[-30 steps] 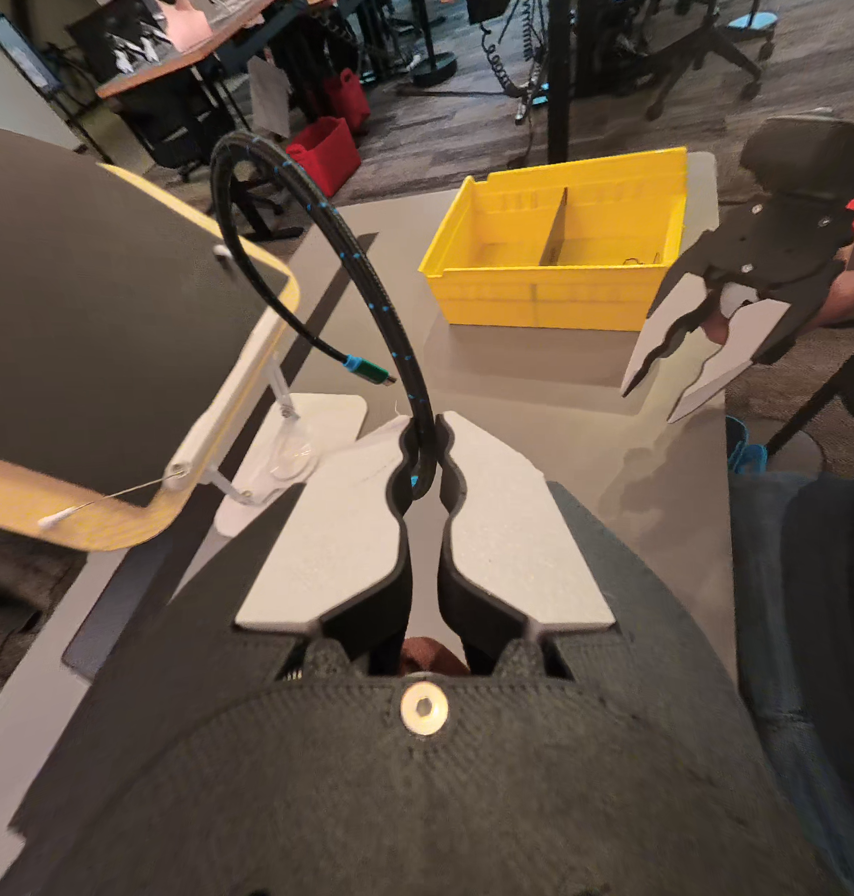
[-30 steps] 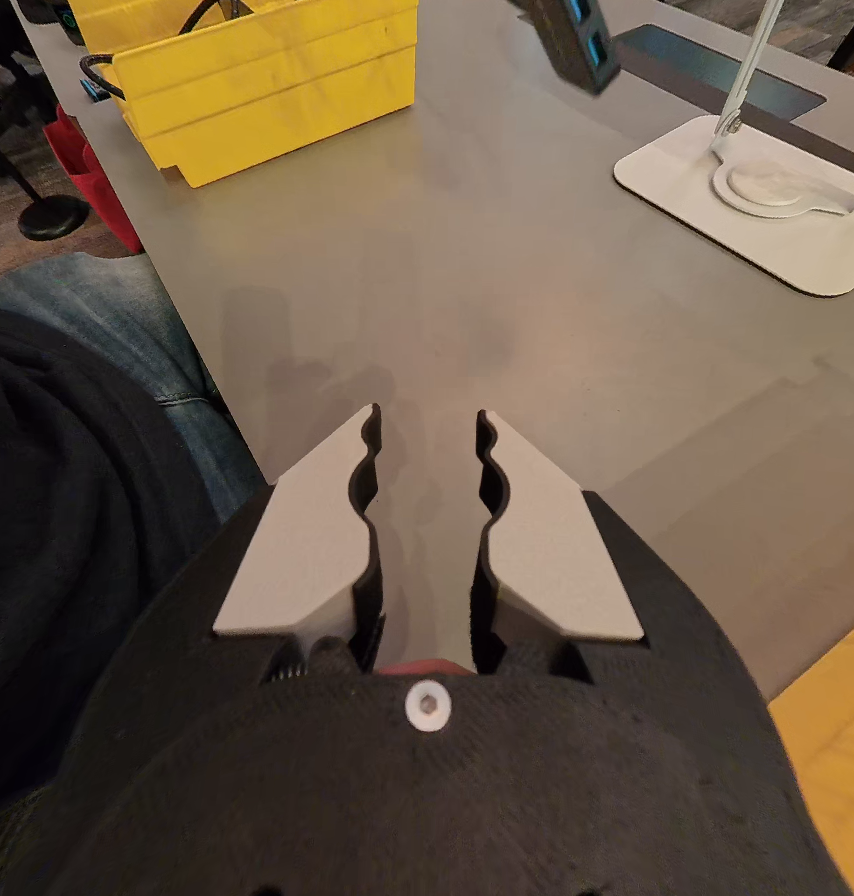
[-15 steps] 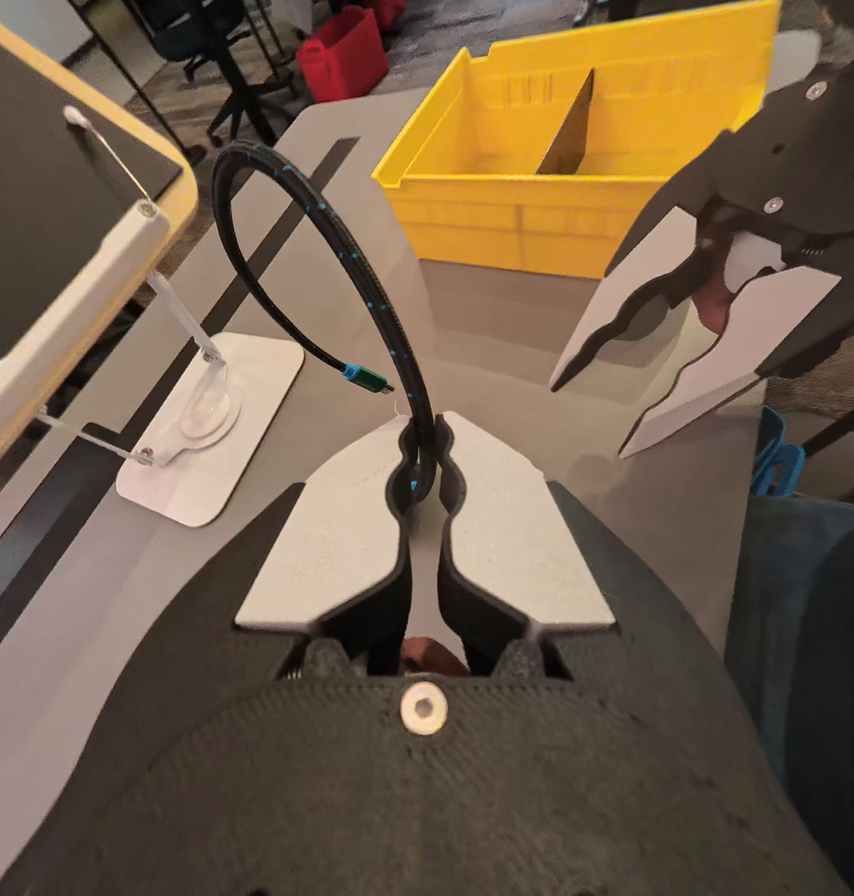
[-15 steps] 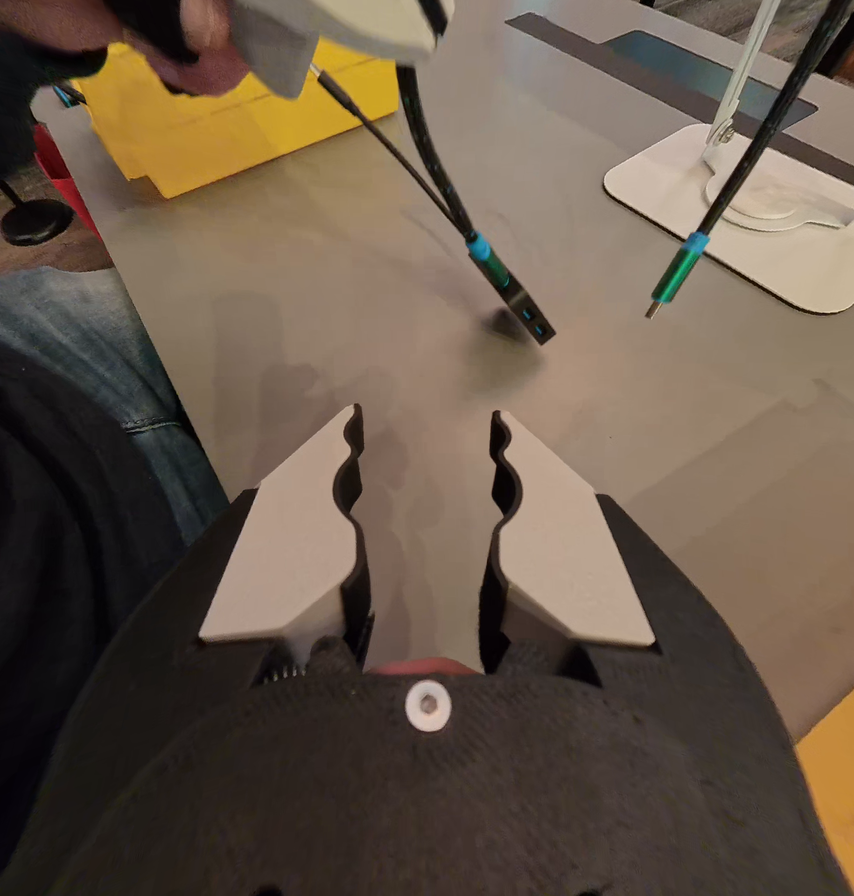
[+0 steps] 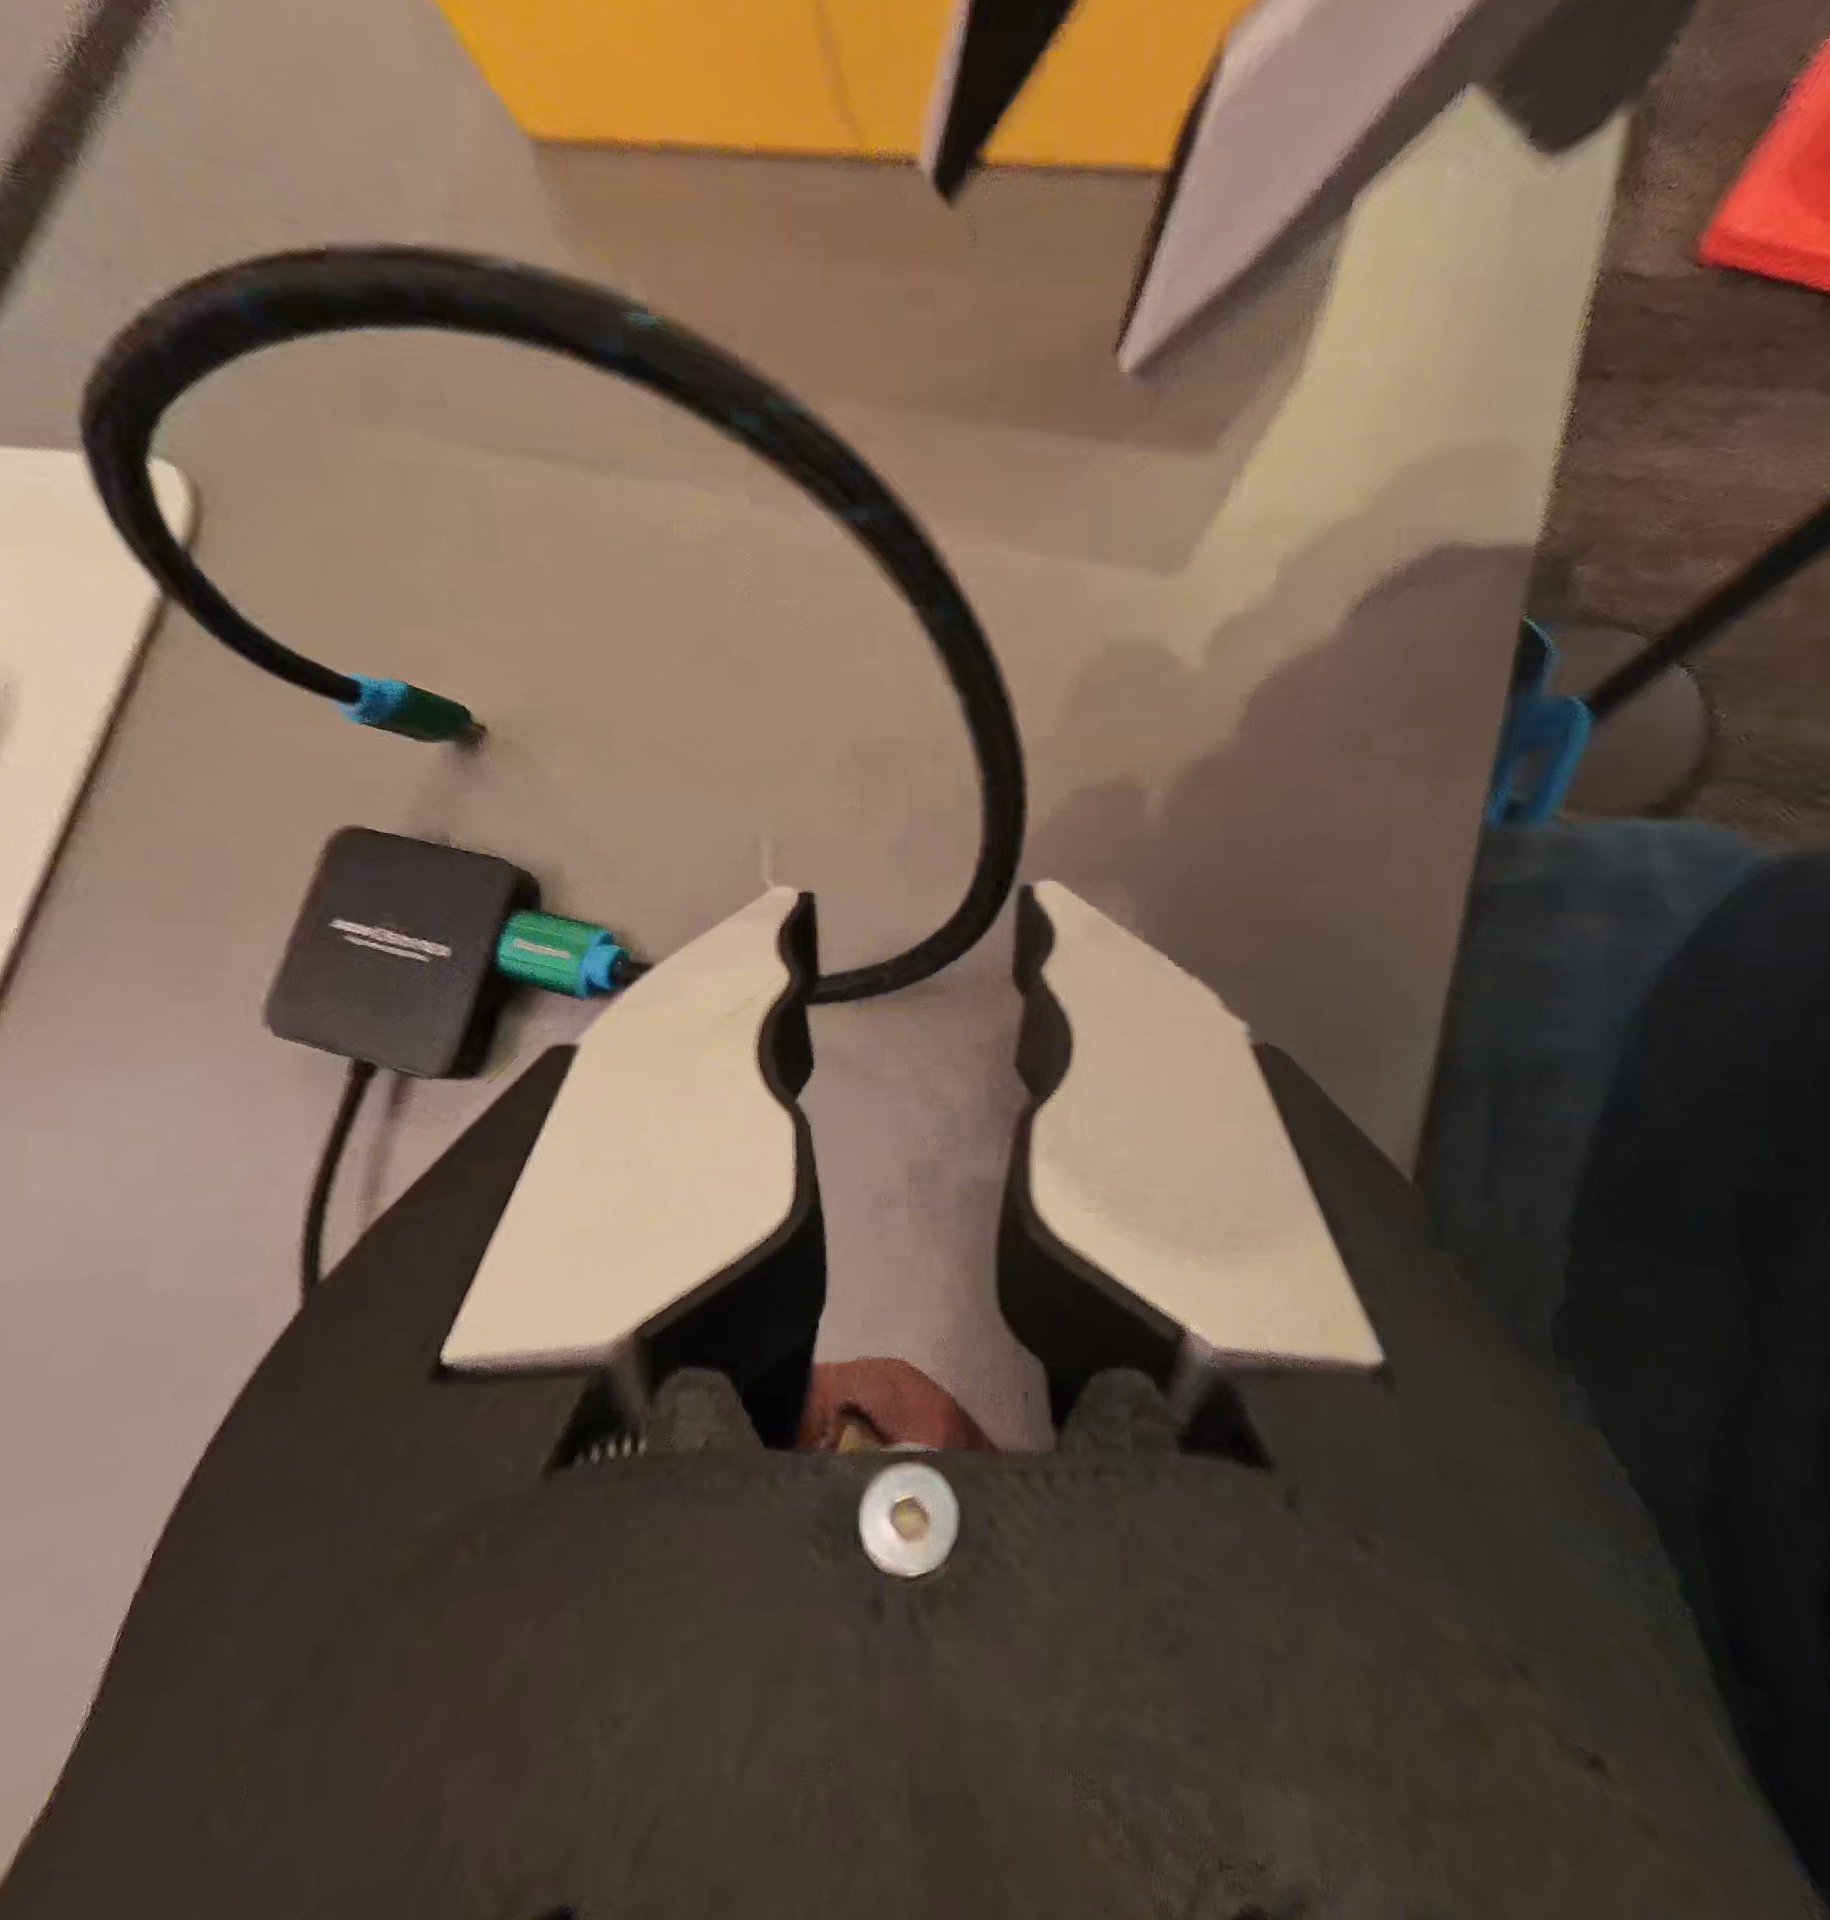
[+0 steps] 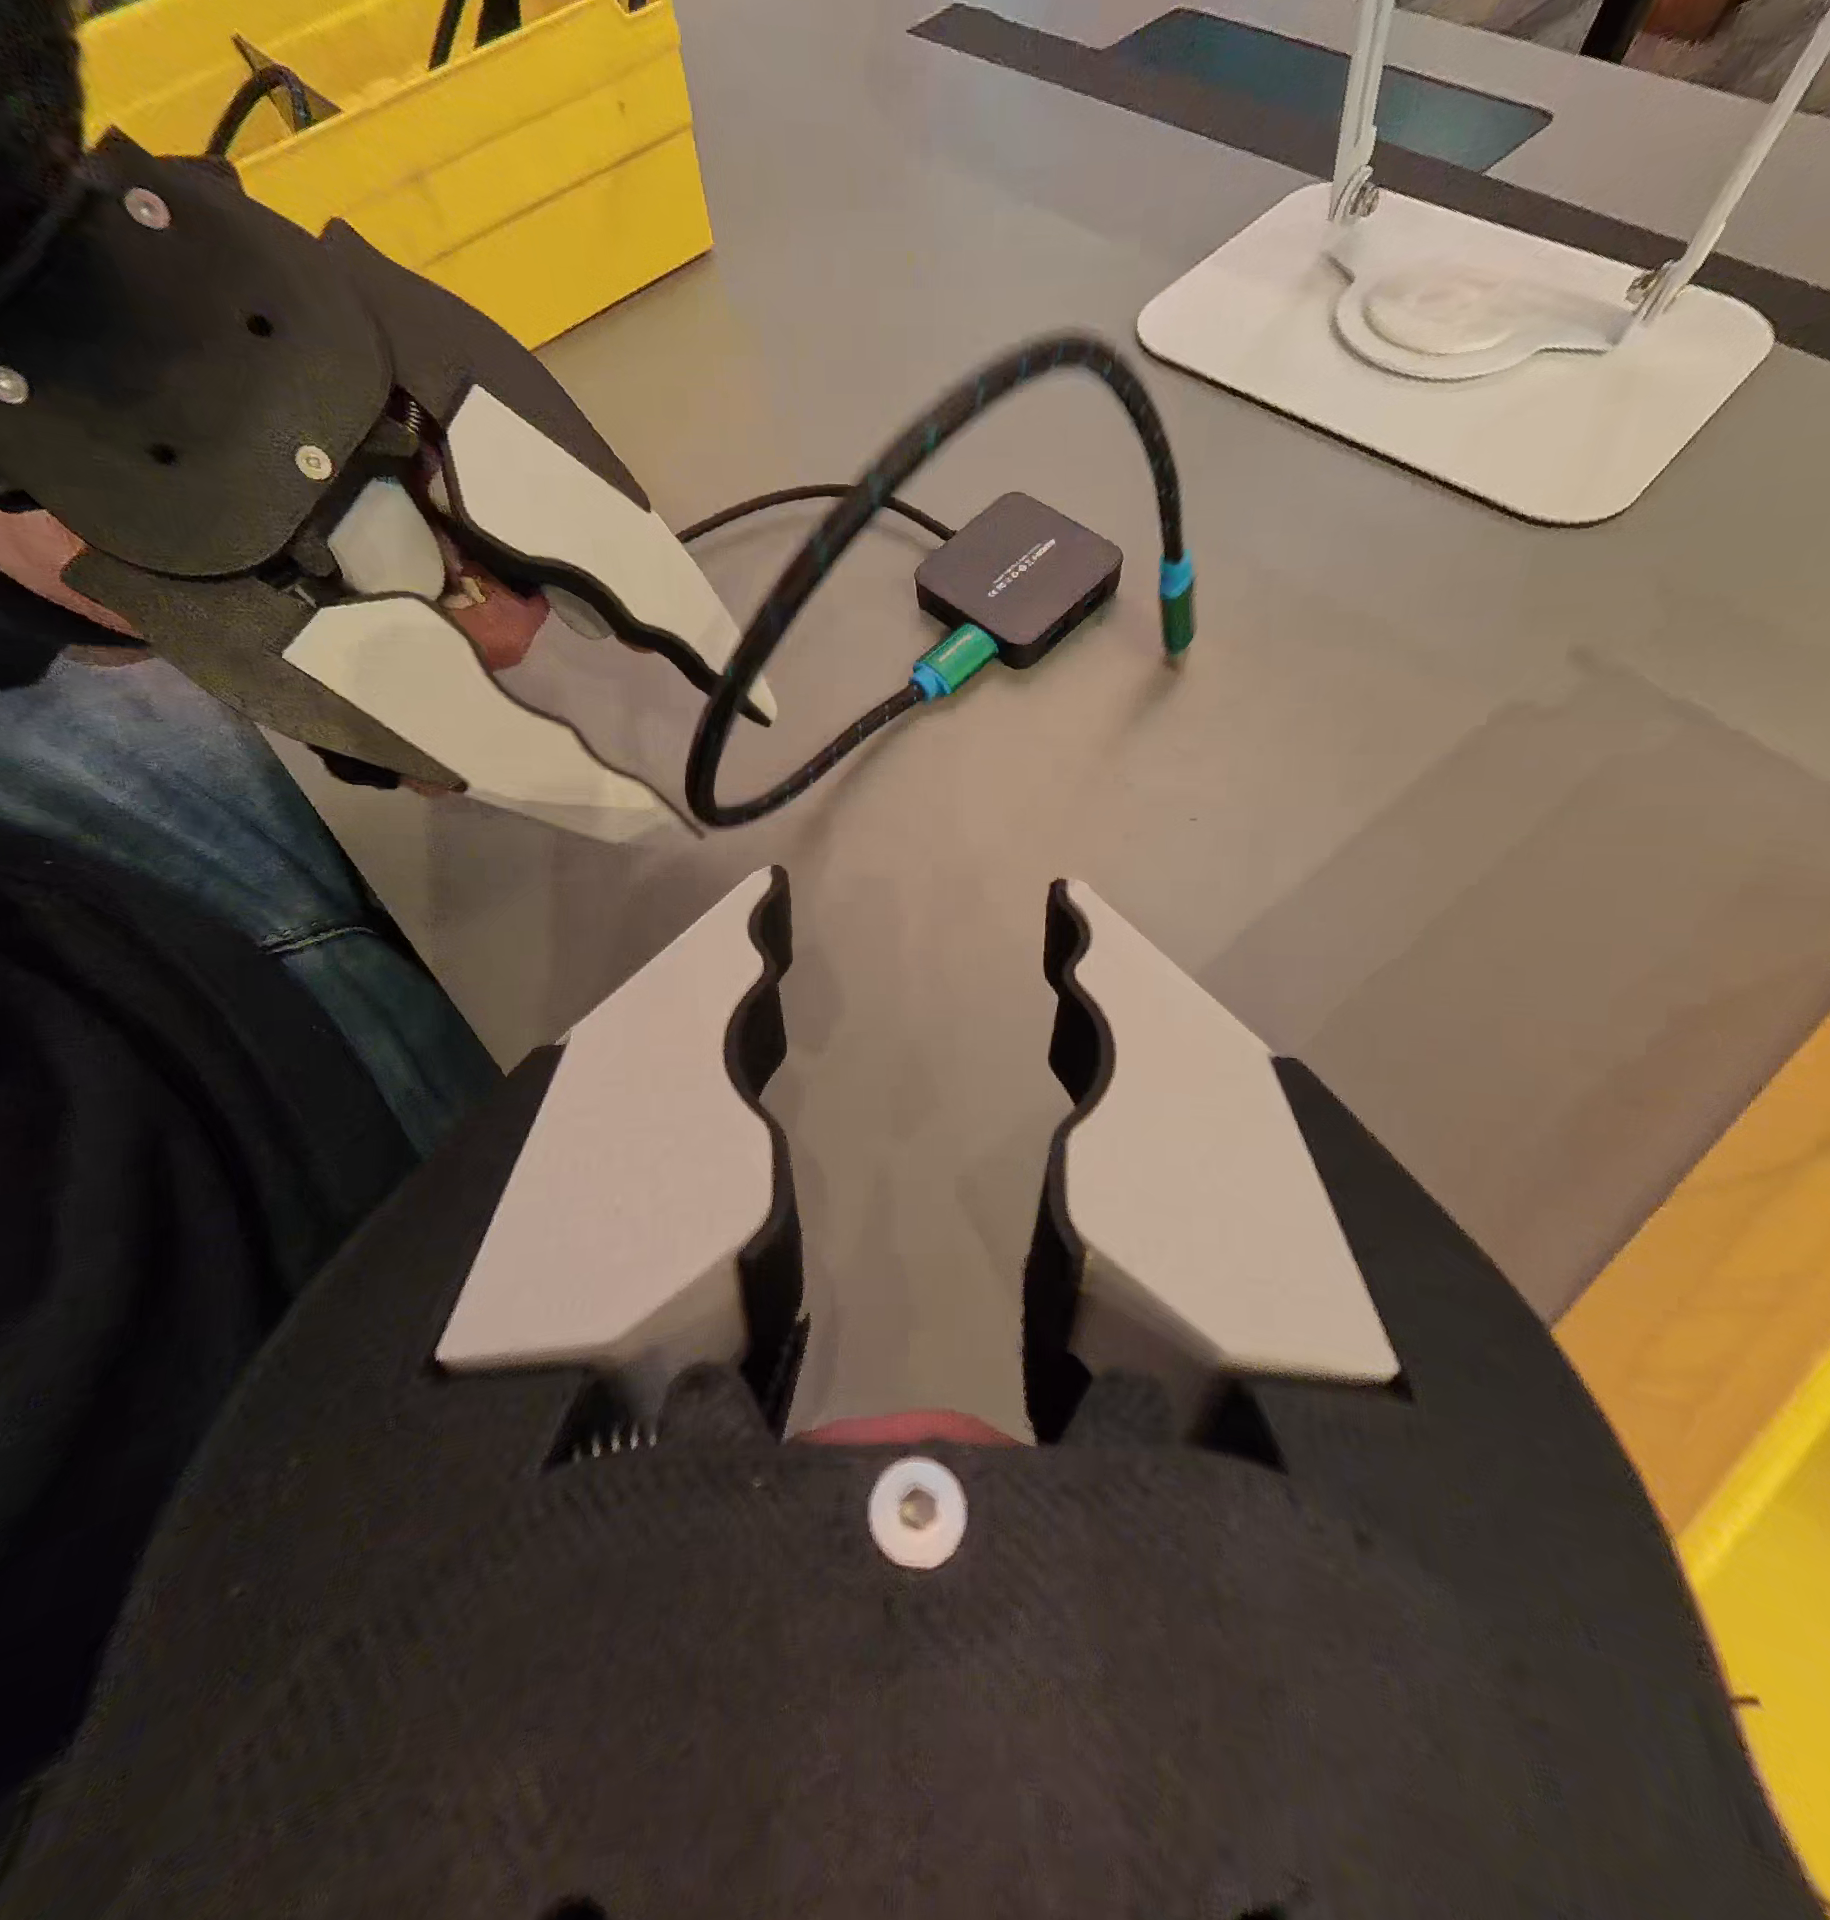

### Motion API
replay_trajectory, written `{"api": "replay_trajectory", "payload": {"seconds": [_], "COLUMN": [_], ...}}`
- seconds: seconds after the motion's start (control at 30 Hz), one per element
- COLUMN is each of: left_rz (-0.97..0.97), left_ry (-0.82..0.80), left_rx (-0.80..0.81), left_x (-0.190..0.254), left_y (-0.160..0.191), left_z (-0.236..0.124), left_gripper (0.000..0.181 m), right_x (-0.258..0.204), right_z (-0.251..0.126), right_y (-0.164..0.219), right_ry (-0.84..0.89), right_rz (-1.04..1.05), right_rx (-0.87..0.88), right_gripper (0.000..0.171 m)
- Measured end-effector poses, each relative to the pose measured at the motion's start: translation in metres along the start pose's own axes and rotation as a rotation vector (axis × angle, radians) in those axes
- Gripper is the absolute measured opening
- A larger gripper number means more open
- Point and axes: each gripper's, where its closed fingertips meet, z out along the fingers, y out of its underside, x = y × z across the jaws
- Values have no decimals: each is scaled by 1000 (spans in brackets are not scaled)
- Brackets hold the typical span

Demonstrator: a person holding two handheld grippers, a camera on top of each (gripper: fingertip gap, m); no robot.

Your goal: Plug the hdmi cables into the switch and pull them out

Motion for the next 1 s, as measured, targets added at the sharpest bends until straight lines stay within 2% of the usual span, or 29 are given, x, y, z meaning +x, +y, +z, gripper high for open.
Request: {"api": "replay_trajectory", "payload": {"seconds": [0.03, 0.13, 0.23, 0.3, 0.47, 0.57, 0.67, 0.8, 0.87, 0.9, 0.93, 1.0], "left_rz": [6, 6, 19, 70, 153, 263, 306, 224, 207, 203, 164, 87], "left_ry": [22, 37, -89, -161, -105, -71, -5, 81, 62, 37, 29, 24], "left_rx": [-9, -23, -35, -86, -190, -323, -413, -364, -344, -333, -303, -266], "left_x": [2, -9, -58, -91, -129, -145, -148, -141, -145, -148, -149, -150], "left_y": [2, 8, 11, 16, 22, 40, 59, 59, 58, 57, 52, 49], "left_z": [-4, -30, -51, -51, -6, 23, 43, 54, 56, 56, 55, 54], "left_gripper": [39, 42, 45, 51, 75, 82, 82, 55, 43, 31, 9, 6], "right_x": [0, -2, -5, -11, -52, -74, -86, -93, -96, -97, -99, -101], "right_z": [-2, -9, -18, -25, -26, -13, 0, 14, 22, 27, 30, 37], "right_y": [-1, -8, -24, -39, -66, -63, -54, -47, -40, -37, -36, -35], "right_ry": [9, 34, 59, 79, -13, -89, -129, -178, -216, -232, -243, -255], "right_rz": [-10, -37, -86, -145, -298, -343, -372, -359, -347, -338, -333, -338], "right_rx": [3, 27, 95, 149, 194, 155, 115, 80, 48, 32, 26, 18], "right_gripper": [48, 46, 36, 34, 36, 38, 38, 41, 48, 50, 51, 51]}}
